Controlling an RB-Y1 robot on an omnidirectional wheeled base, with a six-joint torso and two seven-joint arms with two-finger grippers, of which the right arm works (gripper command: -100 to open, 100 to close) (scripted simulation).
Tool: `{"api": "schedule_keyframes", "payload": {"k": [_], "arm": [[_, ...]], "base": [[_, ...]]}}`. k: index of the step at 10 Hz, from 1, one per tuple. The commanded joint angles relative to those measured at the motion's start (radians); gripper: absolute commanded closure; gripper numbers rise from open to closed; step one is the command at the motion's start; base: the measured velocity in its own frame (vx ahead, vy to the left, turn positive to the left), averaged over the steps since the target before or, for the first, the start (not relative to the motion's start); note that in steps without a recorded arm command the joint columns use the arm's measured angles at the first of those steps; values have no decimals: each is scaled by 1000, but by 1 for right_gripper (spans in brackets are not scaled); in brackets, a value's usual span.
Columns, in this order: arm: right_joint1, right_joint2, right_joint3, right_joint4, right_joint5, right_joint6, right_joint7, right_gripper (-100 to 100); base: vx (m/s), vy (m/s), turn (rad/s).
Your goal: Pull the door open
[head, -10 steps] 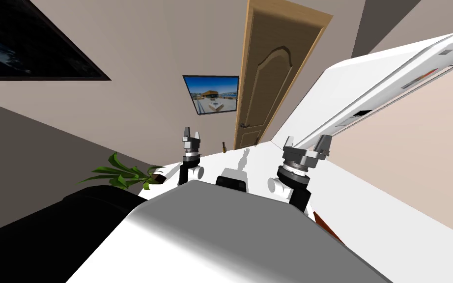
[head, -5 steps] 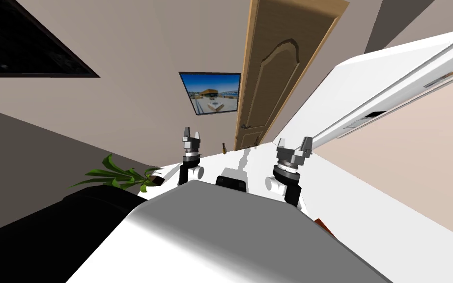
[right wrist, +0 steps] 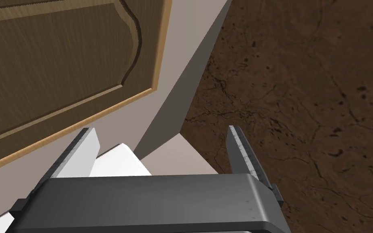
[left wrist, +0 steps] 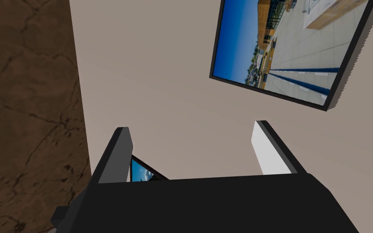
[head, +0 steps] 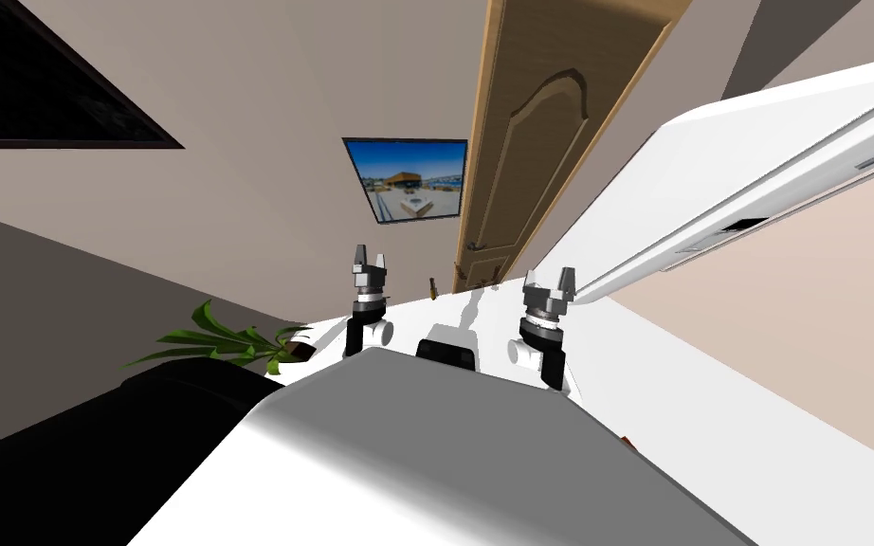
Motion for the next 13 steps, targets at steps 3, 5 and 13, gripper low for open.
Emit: {"api": "schedule_keyframes", "payload": {"k": [3,5,13], "arm": [[-32,-32,16,94,2,-21,-21,-100],[-53,-51,26,153,4,-34,-33,-100],[-150,-133,71,411,12,-95,-85,-100]], "base": [[93,4,30],[96,-3,35],[100,-2,37]]}}
